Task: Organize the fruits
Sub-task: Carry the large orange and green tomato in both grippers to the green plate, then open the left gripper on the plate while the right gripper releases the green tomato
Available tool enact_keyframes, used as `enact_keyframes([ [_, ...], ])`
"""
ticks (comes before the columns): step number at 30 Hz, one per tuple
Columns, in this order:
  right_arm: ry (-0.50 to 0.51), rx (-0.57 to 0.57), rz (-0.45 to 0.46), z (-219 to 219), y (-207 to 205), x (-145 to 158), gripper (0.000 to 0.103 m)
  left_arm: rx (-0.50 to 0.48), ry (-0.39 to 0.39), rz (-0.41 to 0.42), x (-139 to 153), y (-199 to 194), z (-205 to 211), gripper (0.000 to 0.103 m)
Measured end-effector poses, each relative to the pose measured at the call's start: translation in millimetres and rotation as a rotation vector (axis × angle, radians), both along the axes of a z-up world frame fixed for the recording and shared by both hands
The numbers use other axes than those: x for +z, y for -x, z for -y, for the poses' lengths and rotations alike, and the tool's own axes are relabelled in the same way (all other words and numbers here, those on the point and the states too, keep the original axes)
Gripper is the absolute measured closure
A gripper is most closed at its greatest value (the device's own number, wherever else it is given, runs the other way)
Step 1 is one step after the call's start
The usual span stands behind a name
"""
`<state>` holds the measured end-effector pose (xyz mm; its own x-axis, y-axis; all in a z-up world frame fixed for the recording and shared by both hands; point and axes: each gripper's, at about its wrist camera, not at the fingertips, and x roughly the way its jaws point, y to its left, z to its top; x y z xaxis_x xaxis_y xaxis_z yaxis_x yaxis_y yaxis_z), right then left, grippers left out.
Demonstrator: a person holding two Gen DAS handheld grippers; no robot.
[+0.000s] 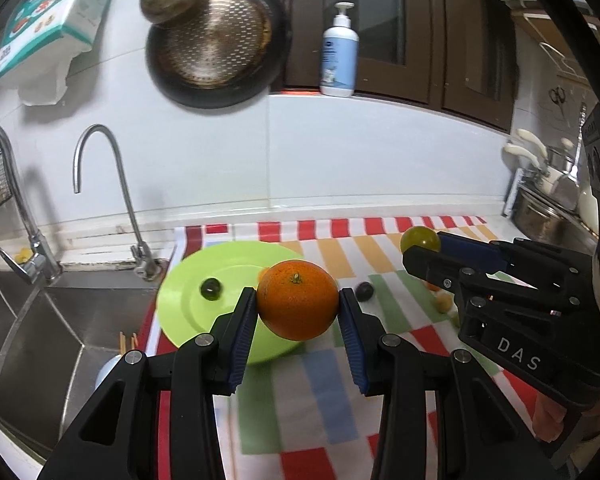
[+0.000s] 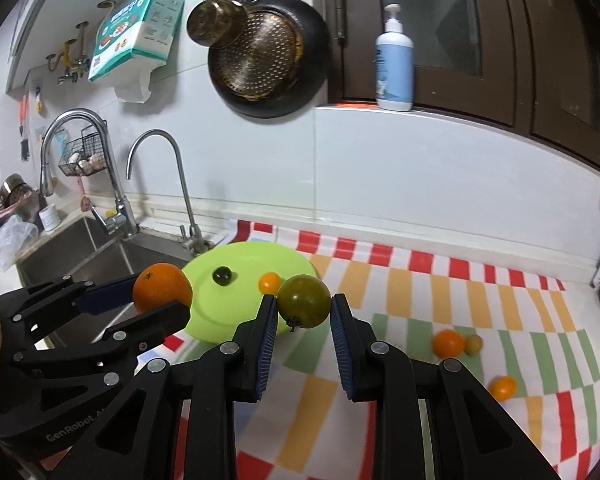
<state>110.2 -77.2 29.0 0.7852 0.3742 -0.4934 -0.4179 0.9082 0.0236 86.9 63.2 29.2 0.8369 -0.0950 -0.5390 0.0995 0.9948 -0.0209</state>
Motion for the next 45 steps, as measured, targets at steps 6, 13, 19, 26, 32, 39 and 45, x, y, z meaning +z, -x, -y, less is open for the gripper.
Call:
enact_keyframes([
  [6, 0.0, 0.043, -0.016, -24, -22, -4, 0.075, 0.05, 0.002, -0.006, -5, -18, -20, 0.063],
  [13, -0.006, 0.079, -0.064, -46, -52, -17, 0.075, 0.089, 0.005, -0.034, -17, -42, -39, 0.063],
  [19, 0.001, 0.095, -0.116, -62, -74, -35, 0.075, 0.112, 0.013, -0.077, -33, -61, -51, 0.063],
  [26, 0.01, 0.104, -0.189, -79, -96, -61, 0.075, 0.138, 0.027, -0.142, -56, -83, -64, 0.063],
  [32, 0.017, 0.111, -0.24, -89, -114, -79, 0.075, 0.152, 0.018, -0.185, -73, -100, -70, 0.063],
  [39, 0.013, 0.101, -0.298, -92, -130, -94, 0.075, 0.15, 0.018, -0.218, -88, -113, -73, 0.063],
  [45, 0.009, 0.096, -0.307, -92, -135, -98, 0.074, 0.15, 0.022, -0.229, -89, -114, -74, 0.062],
])
